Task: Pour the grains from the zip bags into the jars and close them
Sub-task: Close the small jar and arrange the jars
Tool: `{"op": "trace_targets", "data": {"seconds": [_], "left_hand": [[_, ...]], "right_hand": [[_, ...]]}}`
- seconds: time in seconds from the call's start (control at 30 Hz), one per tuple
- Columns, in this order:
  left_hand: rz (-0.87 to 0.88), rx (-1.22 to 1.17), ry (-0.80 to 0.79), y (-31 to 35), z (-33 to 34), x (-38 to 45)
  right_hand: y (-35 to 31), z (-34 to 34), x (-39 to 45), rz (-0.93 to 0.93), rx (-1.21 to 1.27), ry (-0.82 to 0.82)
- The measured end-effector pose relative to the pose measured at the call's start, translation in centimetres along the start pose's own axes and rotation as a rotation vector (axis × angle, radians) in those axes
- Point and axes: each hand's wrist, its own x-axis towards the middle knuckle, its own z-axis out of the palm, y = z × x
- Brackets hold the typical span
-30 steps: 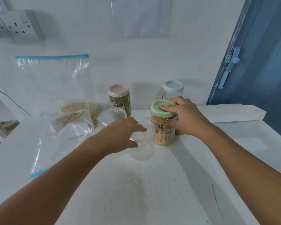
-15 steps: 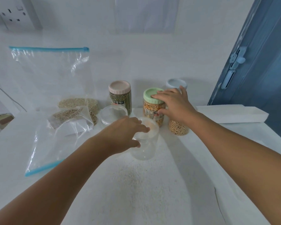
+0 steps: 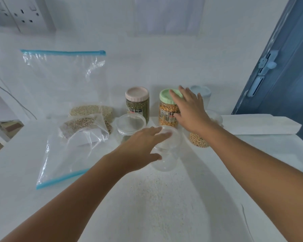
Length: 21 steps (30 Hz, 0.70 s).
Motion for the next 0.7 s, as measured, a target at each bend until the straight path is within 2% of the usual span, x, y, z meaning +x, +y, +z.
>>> {"op": "trace_targets", "data": {"seconds": [0.07, 0.13, 0.2, 0.27, 0.37, 0.5, 0.63, 0.7], "left_hand": [[0.006, -0.047, 0.055, -0.7, -0.3, -1.0], [-0.038, -0.03, 0.157, -2.1, -1.0, -1.6], [-0.153, -0.002, 0.211, -3.8, -2.0, -1.7], [-0.284, 0.023, 0.17, -5.4, -2.6, -1.5], [-0.326, 0.0, 0.123, -6.7, -2.4, -1.1], [-0.276, -0.054, 0.185, -7.0, -1.9, -0.1], [-0.287, -0.015, 0.172, -7.5, -1.1, 0.4], [-0.279, 0.011, 0.234, -7.2, 0.0, -0.4]], "right_hand": [[-0.5, -0.1, -2.1, -0.068, 0.117, 0.135], [-1.4, -0.5, -3.8, -0.083, 0.29, 0.142], [-2.5, -0.9, -5.1, -0.007, 0.405, -0.042], [-3.4, -1.0, -6.0, 0.051, 0.394, -0.255], [-3.9, -0.6, -7.2, 0.077, 0.361, -0.425], [-4.3, -1.0, -7.8, 0.078, 0.386, -0.375], [-4.9, -1.2, -8.4, 0.118, 0.376, -0.37], [-5.2, -1.3, -8.8, 0.136, 0.367, -0.372]]}}
